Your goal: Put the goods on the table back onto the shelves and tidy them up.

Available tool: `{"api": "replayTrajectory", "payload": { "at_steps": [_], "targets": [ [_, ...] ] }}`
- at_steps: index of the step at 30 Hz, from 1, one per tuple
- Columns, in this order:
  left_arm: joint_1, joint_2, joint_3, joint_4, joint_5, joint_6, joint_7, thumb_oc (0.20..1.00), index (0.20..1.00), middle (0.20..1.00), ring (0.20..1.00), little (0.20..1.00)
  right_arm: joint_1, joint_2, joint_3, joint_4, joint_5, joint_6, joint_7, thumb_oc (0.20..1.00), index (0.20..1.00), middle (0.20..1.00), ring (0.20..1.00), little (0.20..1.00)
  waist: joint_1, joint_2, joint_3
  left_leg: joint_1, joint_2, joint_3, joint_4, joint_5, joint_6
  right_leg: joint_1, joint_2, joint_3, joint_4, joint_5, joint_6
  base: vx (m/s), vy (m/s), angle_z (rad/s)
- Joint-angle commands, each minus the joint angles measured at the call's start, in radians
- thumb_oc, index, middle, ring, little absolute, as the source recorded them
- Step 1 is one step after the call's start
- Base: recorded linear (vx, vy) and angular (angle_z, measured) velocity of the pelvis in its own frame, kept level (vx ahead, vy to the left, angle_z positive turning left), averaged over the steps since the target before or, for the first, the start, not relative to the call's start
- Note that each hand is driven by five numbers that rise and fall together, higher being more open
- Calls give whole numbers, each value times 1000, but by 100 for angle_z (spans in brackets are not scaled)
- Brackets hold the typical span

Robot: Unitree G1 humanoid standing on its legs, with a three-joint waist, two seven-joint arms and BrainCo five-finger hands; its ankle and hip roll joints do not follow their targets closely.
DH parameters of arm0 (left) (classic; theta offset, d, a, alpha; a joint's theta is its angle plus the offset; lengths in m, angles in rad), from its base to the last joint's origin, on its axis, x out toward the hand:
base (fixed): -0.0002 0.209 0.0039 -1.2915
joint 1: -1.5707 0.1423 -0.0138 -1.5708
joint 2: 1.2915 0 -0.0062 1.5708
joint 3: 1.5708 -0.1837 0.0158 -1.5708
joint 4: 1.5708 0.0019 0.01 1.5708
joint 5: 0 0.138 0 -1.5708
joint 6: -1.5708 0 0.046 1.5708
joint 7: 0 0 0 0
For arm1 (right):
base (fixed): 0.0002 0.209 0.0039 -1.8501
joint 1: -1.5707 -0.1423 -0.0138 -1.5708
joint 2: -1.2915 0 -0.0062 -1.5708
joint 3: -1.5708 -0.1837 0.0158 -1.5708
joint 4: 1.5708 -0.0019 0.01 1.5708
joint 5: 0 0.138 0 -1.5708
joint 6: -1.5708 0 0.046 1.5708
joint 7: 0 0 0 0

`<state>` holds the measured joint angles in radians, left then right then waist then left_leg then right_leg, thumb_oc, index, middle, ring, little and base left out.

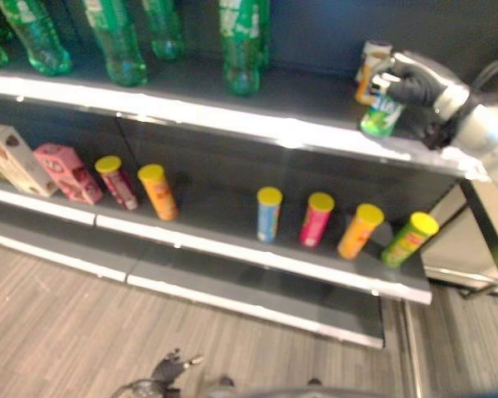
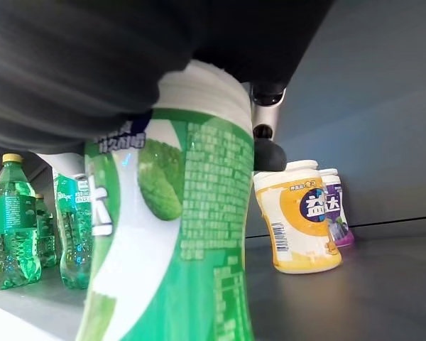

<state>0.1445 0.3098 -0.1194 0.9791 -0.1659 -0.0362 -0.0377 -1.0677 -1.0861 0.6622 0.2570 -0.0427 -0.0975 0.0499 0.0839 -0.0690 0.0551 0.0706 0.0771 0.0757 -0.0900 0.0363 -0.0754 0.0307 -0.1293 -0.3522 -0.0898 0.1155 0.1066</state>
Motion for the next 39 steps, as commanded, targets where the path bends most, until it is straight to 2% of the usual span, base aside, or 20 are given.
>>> {"api": "replayTrajectory", "payload": {
  "at_steps": [1, 27, 28, 29, 39],
  "targets": [
    [-34, 36, -58, -21, 38, -22, -1, 1000, 1000, 1000, 1000, 1000, -149, 14, 78, 70, -38, -6, -20, 200, 200, 200, 200, 200, 26, -7, -15, -3, -12, 134, 3, -45, -45, 46, 22, -35, 3, -110, 45, 0, 0, 0],
    [-17, 43, -62, -55, 33, -18, -10, 1000, 1000, 1000, 1000, 1000, -151, 27, 84, 92, -60, 1, -17, 200, 200, 200, 200, 200, 30, -5, -7, 1, -15, 128, 3, -47, -43, 53, 18, -45, 3, -111, 44, 0, 0, 0],
    [-15, 44, -63, -57, 33, -17, -10, 1000, 1000, 1000, 1000, 1000, -149, 26, 81, 90, -61, 1, -19, 580, 580, 580, 580, 580, 29, -4, -7, 1, -15, 128, 3, -47, -43, 53, 17, -44, 3, -110, 44, 0, 0, 0],
    [-15, 44, -61, -59, 32, -16, -10, 1000, 1000, 1000, 1000, 1000, -146, 26, 74, 87, -63, 3, -21, 1000, 1000, 1000, 1000, 1000, 29, -3, -6, 1, -14, 128, 3, -47, -43, 53, 17, -44, 3, -111, 44, 0, 0, 0],
    [-9, 41, -53, -68, 31, -11, -10, 1000, 1000, 1000, 1000, 1000, -115, 12, 10, 31, -69, 5, -51, 1000, 1000, 1000, 1000, 1000, 26, -4, -7, 4, -17, 128, 3, -51, -40, 56, 13, -45, 3, -110, 46, 0, 0, 0]
  ]
}}
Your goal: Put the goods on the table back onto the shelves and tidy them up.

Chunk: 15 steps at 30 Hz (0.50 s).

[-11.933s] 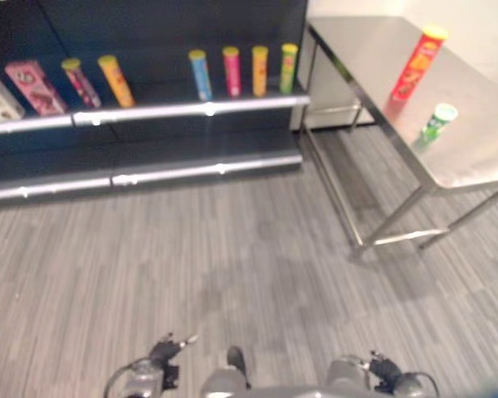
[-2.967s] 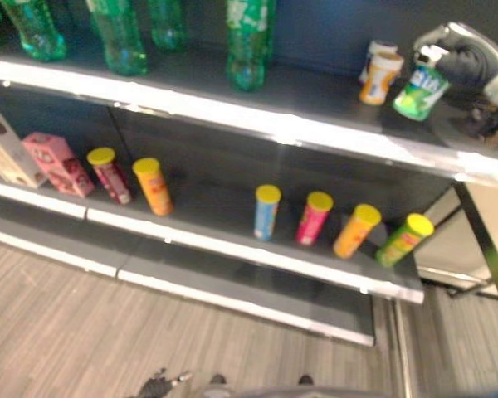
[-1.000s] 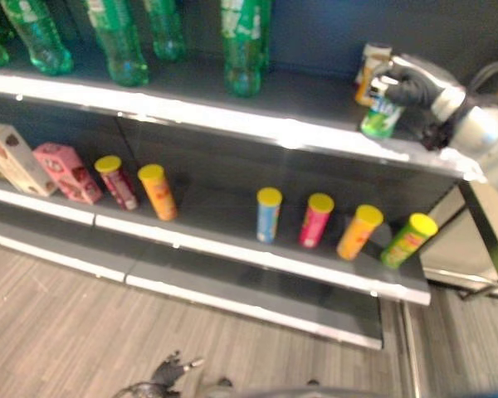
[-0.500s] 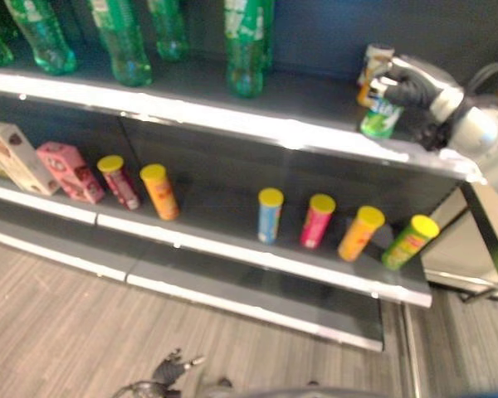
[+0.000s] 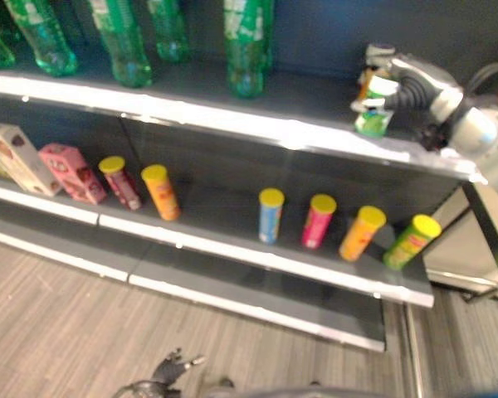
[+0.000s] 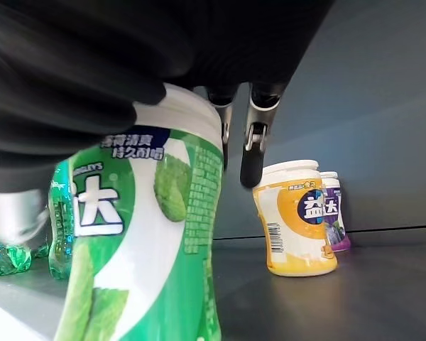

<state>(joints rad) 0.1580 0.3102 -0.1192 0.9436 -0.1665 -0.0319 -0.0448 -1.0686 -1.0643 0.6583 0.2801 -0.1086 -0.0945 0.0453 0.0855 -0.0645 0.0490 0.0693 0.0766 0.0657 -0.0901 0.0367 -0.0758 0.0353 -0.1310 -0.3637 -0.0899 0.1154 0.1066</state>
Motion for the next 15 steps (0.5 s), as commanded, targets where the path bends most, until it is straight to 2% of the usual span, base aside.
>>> {"api": "replayTrajectory", "payload": {
  "at_steps": [1, 7, 15],
  "targets": [
    [-21, 40, -52, -32, 32, -15, -1, 1000, 1000, 1000, 1000, 1000, -110, -13, 4, 0, -1, 2, -51, 1000, 1000, 1000, 1000, 1000, 24, -9, -1, 5, -16, 137, 3, -52, -40, 52, 14, -34, 3, -110, 46, 0, 0, 0],
    [-23, 37, -43, -35, 35, -12, 0, 1000, 1000, 1000, 1000, 1000, -67, -39, -74, -81, -1, -3, -84, 1000, 1000, 1000, 1000, 1000, 21, -9, 1, 4, -18, 140, 3, -56, -37, 50, 12, -34, 3, -109, 48, 0, 0, 0],
    [-32, 20, -23, 1, 46, -6, 10, 1000, 1000, 1000, 1000, 1000, 70, -86, -293, -243, 7, -20, -161, 1000, 1000, 1000, 1000, 1000, 6, -13, 3, 2, -18, 141, 3, -63, -32, 47, 9, -34, 3, -109, 50, 0, 0, 0]
  ]
}}
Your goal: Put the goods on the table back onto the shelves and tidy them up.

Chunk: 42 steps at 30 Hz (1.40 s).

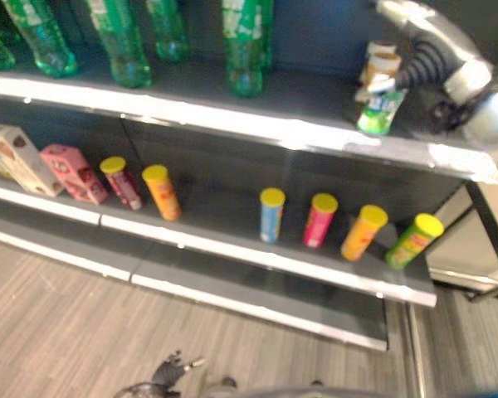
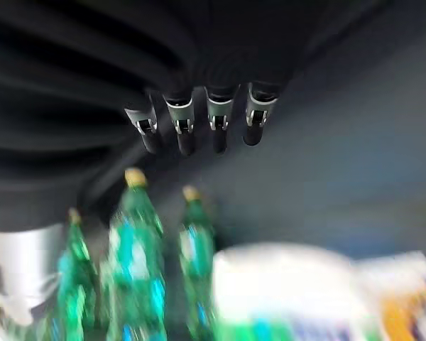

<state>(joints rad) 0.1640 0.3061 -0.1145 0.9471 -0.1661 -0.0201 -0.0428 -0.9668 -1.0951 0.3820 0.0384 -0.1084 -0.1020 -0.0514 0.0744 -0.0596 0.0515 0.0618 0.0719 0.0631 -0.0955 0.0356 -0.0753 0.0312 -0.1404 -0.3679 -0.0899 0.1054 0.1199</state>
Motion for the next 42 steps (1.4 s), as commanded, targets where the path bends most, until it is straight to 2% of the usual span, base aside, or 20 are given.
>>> {"api": "replayTrajectory", "payload": {
  "at_steps": [1, 8, 11, 13, 15, 17, 20, 21, 23, 24, 26, 30, 32, 33, 36, 38, 39, 40, 41, 42],
  "targets": [
    [-39, 20, -22, 6, 51, -18, 13, 1000, 1000, 1000, 1000, 1000, 6, -70, -74, -39, 6, -20, -82, 1000, 1000, 1000, 1000, 1000, 14, -20, 0, 10, -14, 144, 8, -64, -31, 50, 18, -30, 3, -98, 38, 0, 0, 0],
    [-50, 17, -14, 46, 56, -11, 21, 1000, 1000, 1000, 1000, 1000, 127, -106, -257, -73, -3, -22, -155, 1000, 1000, 1000, 1000, 1000, 6, -32, 0, 9, -13, 147, 8, -69, -28, 48, 16, -27, 3, -97, 42, 2, 3, 1],
    [-69, 10, 2, 83, 67, -9, 37, 1000, 1000, 1000, 1000, 1000, 246, -115, -411, -111, -23, -24, -218, 1000, 1000, 1000, 1000, 1000, -9, -41, -2, 11, -13, 152, 8, -74, -27, 47, 14, -25, 3, -95, 44, 11, 5, 0],
    [-70, 10, 5, 85, 69, -9, 39, 1000, 1000, 1000, 1000, 1000, 277, -114, -450, -119, -23, -26, -227, 1000, 1000, 1000, 1000, 1000, -12, -42, -3, 11, -13, 153, 8, -75, -28, 46, 14, -24, 3, -95, 45, 0, 0, 0],
    [-78, 11, 2, 92, 75, -8, 44, 1000, 1000, 1000, 1000, 1000, 355, -110, -537, -143, -30, -28, -250, 1000, 1000, 1000, 1000, 1000, -19, -46, -3, 8, -14, 154, 8, -76, -27, 43, 13, -22, 3, -93, 46, 0, 0, 0],
    [-81, 6, 3, 92, 82, -7, 43, 1000, 1000, 1000, 1000, 1000, 434, -84, -620, -165, -10, -36, -263, 1000, 1000, 1000, 1000, 1000, -39, -42, -4, 11, -16, 159, 8, -80, -25, 42, 12, -16, 3, -92, 47, 0, 0, 0],
    [-83, 8, -1, 90, 85, -7, 42, 1000, 1000, 1000, 1000, 1000, 486, -64, -670, -187, 9, -43, -256, 1000, 1000, 1000, 1000, 1000, -41, -42, -4, 13, -17, 161, 8, -82, -24, 41, 11, -13, 3, -91, 48, 8, 10, -3],
    [-84, 7, -6, 88, 87, -6, 36, 1000, 1000, 1000, 1000, 1000, 550, -16, -723, -223, 58, -60, -236, 1000, 1000, 1000, 1000, 1000, -50, -39, -3, 16, -17, 165, 8, -86, -22, 39, 11, -8, 3, -88, 49, 6, 17, -5],
    [-86, 7, -4, 85, 89, -8, 31, 1000, 1000, 1000, 1000, 1000, 593, 28, -754, -259, 114, -78, -204, 1000, 1000, 1000, 1000, 1000, -65, -32, 0, 18, -17, 175, 8, -89, -18, 32, 10, 2, 3, -84, 52, -18, 29, -12],
    [-89, 10, 0, 77, 88, -9, 27, 1000, 1000, 1000, 1000, 1000, 620, 69, -769, -288, 170, -96, -179, 1000, 1000, 1000, 1000, 1000, -88, -23, 5, 18, -18, 189, 8, -90, -11, 18, 11, 24, 3, -73, 56, -34, 33, -35],
    [-86, 11, 1, 77, 89, -9, 25, 1000, 1000, 1000, 1000, 1000, 626, 97, -773, -308, 203, -102, -161, 1000, 1000, 1000, 1000, 1000, -94, -19, 7, 20, -20, 197, 8, -94, -5, 10, 12, 38, 5, -69, 58, -16, 48, -51],
    [-72, 11, 7, 78, 92, -15, 16, 1000, 1000, 1000, 1000, 1000, 651, 166, -775, -353, 286, -125, -124, 1000, 1000, 1000, 1000, 1000, -124, -4, 12, 38, -26, 241, 8, -106, 12, -18, 17, 110, 18, -56, 62, 0, 83, -71],
    [-81, 15, -7, 67, 100, -21, 9, 1000, 1000, 1000, 1000, 1000, 659, 204, -772, -385, 352, -136, -97, 1000, 1000, 1000, 1000, 1000, -161, 5, 15, 40, -27, 274, 8, -110, 19, -48, 19, 145, 37, -46, 67, -46, 85, -75],
    [-81, 15, -6, 67, 100, -21, 9, 1000, 1000, 1000, 1000, 1000, 659, 205, -772, -386, 354, -136, -96, 1000, 1000, 1000, 1000, 1000, -160, 4, 14, 40, -26, 276, 8, -110, 19, -51, 19, 147, 38, -47, 67, -51, 64, -63],
    [-100, 20, -25, 48, 105, -29, 8, 1000, 1000, 1000, 1000, 1000, 662, 221, -759, -408, 414, -140, -69, 1000, 1000, 1000, 1000, 1000, -193, 5, 18, 45, -28, 306, 8, -115, 26, -78, 19, 176, 66, -43, 70, -26, 51, -63],
    [-113, 21, -40, 29, 108, -36, 5, 1000, 1000, 1000, 1000, 1000, 672, 229, -753, -419, 466, -139, -42, 1000, 1000, 1000, 1000, 1000, -214, 11, 28, 52, -28, 317, 8, -124, 34, -98, 16, 199, 103, -50, 78, -79, 63, -38],
    [-135, 27, -50, 10, 103, -41, -1, 1000, 1000, 1000, 1000, 1000, 677, 236, -732, -415, 512, -145, -18, 1000, 1000, 1000, 1000, 1000, -231, 18, 47, 50, -20, 333, 8, -119, 40, -140, 13, 222, 164, -53, 86, -109, 45, -42],
    [-136, 27, -49, 10, 103, -41, -1, 1000, 1000, 1000, 1000, 1000, 675, 235, -731, -414, 513, -146, -17, 1000, 1000, 1000, 1000, 1000, -229, 16, 46, 46, -21, 336, 8, -114, 40, -147, 12, 225, 166, -50, 84, -207, 35, -58],
    [-148, 41, -59, -19, 99, -44, -7, 1000, 1000, 1000, 1000, 1000, 676, 241, -718, -421, 532, -143, 0, 1000, 1000, 1000, 1000, 1000, -236, 29, 61, 41, -6, 357, 8, -109, 50, -163, 5, 209, 231, -86, 86, -115, 11, -62],
    [-148, 41, -59, -20, 99, -44, -7, 1000, 1000, 1000, 1000, 1000, 675, 241, -718, -420, 532, -144, 1, 1000, 1000, 1000, 1000, 1000, -234, 28, 62, 41, -6, 358, 8, -109, 50, -165, 4, 211, 237, -89, 86, -170, 40, -79]
  ]
}}
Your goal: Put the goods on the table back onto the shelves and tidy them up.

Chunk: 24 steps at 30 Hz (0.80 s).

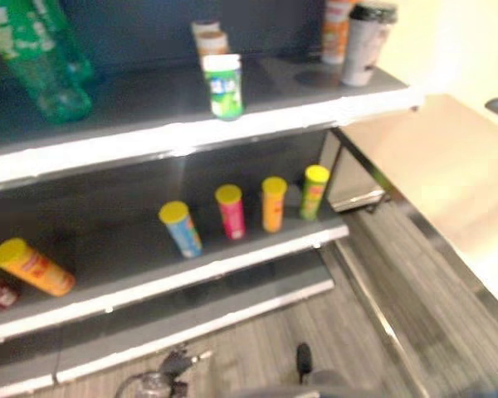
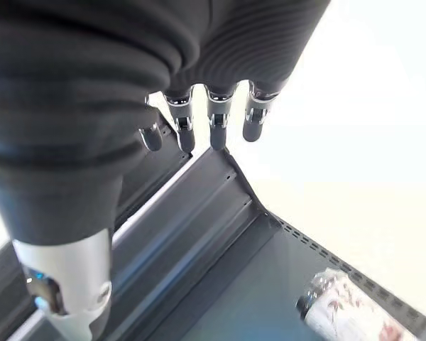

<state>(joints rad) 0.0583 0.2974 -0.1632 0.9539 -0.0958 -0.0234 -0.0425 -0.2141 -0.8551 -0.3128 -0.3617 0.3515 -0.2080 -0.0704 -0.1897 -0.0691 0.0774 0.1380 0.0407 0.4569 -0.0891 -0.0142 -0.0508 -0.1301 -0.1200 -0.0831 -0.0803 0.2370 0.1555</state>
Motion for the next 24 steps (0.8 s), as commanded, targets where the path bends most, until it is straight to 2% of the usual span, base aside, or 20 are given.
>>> {"api": "replayTrajectory", "payload": {
  "at_steps": [1, 2, 3, 4, 5, 6, 7, 8, 10, 11, 12, 14, 16, 17, 18, 19, 20, 22, 24],
  "targets": [
    [-53, 57, -20, -42, 23, -42, -11, 1000, 1000, 1000, 1000, 1000, -95, -8, -2, -19, 71, -42, 22, 1000, 1000, 1000, 1000, 1000, 39, 48, 41, -42, 34, -9, 2, -46, 30, 4, -40, -129, 278, -250, 34, -70, 22, -87],
    [-53, 57, -20, -42, 23, -42, -11, 1000, 1000, 1000, 1000, 1000, -95, -8, -2, -19, 71, -42, 22, 1000, 1000, 1000, 1000, 1000, 39, 48, 41, -42, 34, -9, 2, -46, 30, 4, -40, -129, 278, -250, 34, -211, 105, -103],
    [-46, 83, -27, -94, -22, -42, -16, 1000, 1000, 1000, 1000, 1000, -192, -24, 79, -29, 78, -40, 38, 1000, 1000, 1000, 1000, 1000, 99, 62, 27, -51, 48, 86, 2, -33, 40, 90, -141, -371, 434, -309, 0, -141, 80, -73],
    [-43, 82, -22, -97, -25, -41, -16, 1000, 1000, 1000, 1000, 1000, -207, -26, 92, -21, 77, -41, 36, 1000, 1000, 1000, 1000, 1000, 95, 62, 30, -48, 46, 88, 2, -34, 40, 88, -146, -369, 443, -315, 0, -194, 90, -76],
    [-29, 87, -11, -118, -46, -37, -20, 1000, 1000, 1000, 1000, 1000, -257, -24, 135, -16, 79, -37, 41, 1000, 1000, 1000, 1000, 1000, 121, 59, 21, -53, 54, 131, 2, -26, 45, 126, -178, -449, 484, -321, -8, -160, 30, -122],
    [-4, 105, 9, -131, -76, -36, -18, 1000, 1000, 1000, 1000, 1000, -353, -34, 208, 17, 72, -36, 37, 1000, 1000, 1000, 1000, 1000, 169, 49, 6, -59, 68, 220, 3, -22, 53, 181, -228, -583, 566, -296, 7, -158, 40, -140],
    [-1, 104, 14, -132, -77, -36, -19, 1000, 1000, 1000, 1000, 1000, -365, -34, 219, 25, 70, -37, 35, 1000, 1000, 1000, 1000, 1000, 167, 48, 7, -56, 65, 223, 3, -23, 54, 180, -232, -579, 568, -295, 10, -147, 3, -139],
    [13, 110, 35, -126, -85, -36, -15, 1000, 1000, 1000, 1000, 1000, -411, -39, 248, 41, 48, -37, 28, 1000, 1000, 1000, 1000, 1000, 188, 40, 1, -58, 70, 264, 4, -21, 54, 206, -260, -629, 578, -264, 28, -96, -54, -124],
    [36, 116, 75, -102, -93, -34, -4, 1000, 1000, 1000, 1000, 1000, -479, -41, 278, 65, 16, -46, 7, 1000, 1000, 1000, 1000, 1000, 232, 21, -3, -71, 79, 300, 6, -14, 50, 237, -312, -662, 571, -183, 70, -235, -237, -123],
    [39, 117, 96, -47, -69, -34, 2, 1000, 1000, 1000, 1000, 1000, -534, -86, 286, 60, -8, -42, -2, 1000, 1000, 1000, 1000, 1000, 268, -8, -6, -114, 103, 312, 14, 34, 26, 299, -264, -632, 400, -250, 55, -250, -342, -94],
    [35, 116, 96, -43, -68, -37, 2, 1000, 1000, 1000, 1000, 1000, -535, -87, 286, 61, -9, -42, -3, 1000, 1000, 1000, 1000, 1000, 273, -6, -6, -115, 113, 315, 17, 41, 19, 303, -251, -633, 384, -250, 46, -262, -381, -113],
    [47, 112, 111, 0, -54, -39, 9, 1000, 1000, 1000, 1000, 1000, -588, -138, 289, 57, -20, -55, -29, 1000, 1000, 1000, 1000, 1000, 292, -26, -21, -153, 172, 348, 35, 95, -20, 341, -179, -625, 239, -301, 46, -234, -335, -82],
    [54, 99, 130, 19, -53, -39, 13, 1000, 1000, 1000, 1000, 1000, -637, -181, 308, 58, -29, -61, -49, 1000, 1000, 1000, 1000, 1000, 304, -19, -20, -167, 227, 360, 41, 154, -61, 344, -111, -612, 145, -330, 20, -212, -303, -62],
    [51, 94, 131, 20, -53, -39, 13, 1000, 1000, 1000, 1000, 1000, -649, -185, 318, 64, -28, -63, -51, 1000, 1000, 1000, 1000, 1000, 307, -12, -19, -166, 238, 362, 41, 163, -68, 346, -98, -608, 134, -328, 13, -244, -353, -67],
    [55, 88, 148, 34, -51, -39, 14, 1000, 1000, 1000, 1000, 1000, -661, -240, 318, 82, -62, -61, -84, 1000, 1000, 1000, 1000, 1000, 310, -14, -19, -186, 272, 360, 40, 209, -97, 349, -42, -589, 59, -338, 6, -203, -350, -94],
    [53, 79, 151, 48, -43, -38, 15, 1000, 1000, 1000, 1000, 1000, -656, -261, 309, 90, -83, -59, -98, 1000, 1000, 1000, 1000, 1000, 312, -6, -13, -196, 294, 354, 41, 236, -111, 355, -7, -583, 26, -338, -7, -338, -501, -85],
    [57, 62, 152, 58, -27, -34, 19, 1000, 1000, 1000, 1000, 1000, -620, -299, 261, 101, -117, -57, -133, 1000, 1000, 1000, 1000, 1000, 304, 9, 7, -209, 339, 342, 43, 286, -142, 360, 39, -573, -2, -352, -26, -253, -364, -52],
    [55, 51, 145, 59, -12, -33, 21, 1000, 1000, 1000, 1000, 1000, -558, -315, 212, 123, -129, -54, -154, 1000, 1000, 1000, 1000, 1000, 277, 22, 21, -212, 358, 334, 46, 295, -152, 352, 63, -556, -7, -359, -32, -204, -232, -5],
    [51, 48, 128, 58, 0, -36, 29, 1000, 1000, 1000, 1000, 1000, -527, -316, 186, 137, -152, -48, -171, 1000, 1000, 1000, 1000, 1000, 282, 25, 43, -242, 361, 269, 93, 277, -156, 342, 59, -529, -7, -369, -32, -165, -97, -14]
  ]
}}
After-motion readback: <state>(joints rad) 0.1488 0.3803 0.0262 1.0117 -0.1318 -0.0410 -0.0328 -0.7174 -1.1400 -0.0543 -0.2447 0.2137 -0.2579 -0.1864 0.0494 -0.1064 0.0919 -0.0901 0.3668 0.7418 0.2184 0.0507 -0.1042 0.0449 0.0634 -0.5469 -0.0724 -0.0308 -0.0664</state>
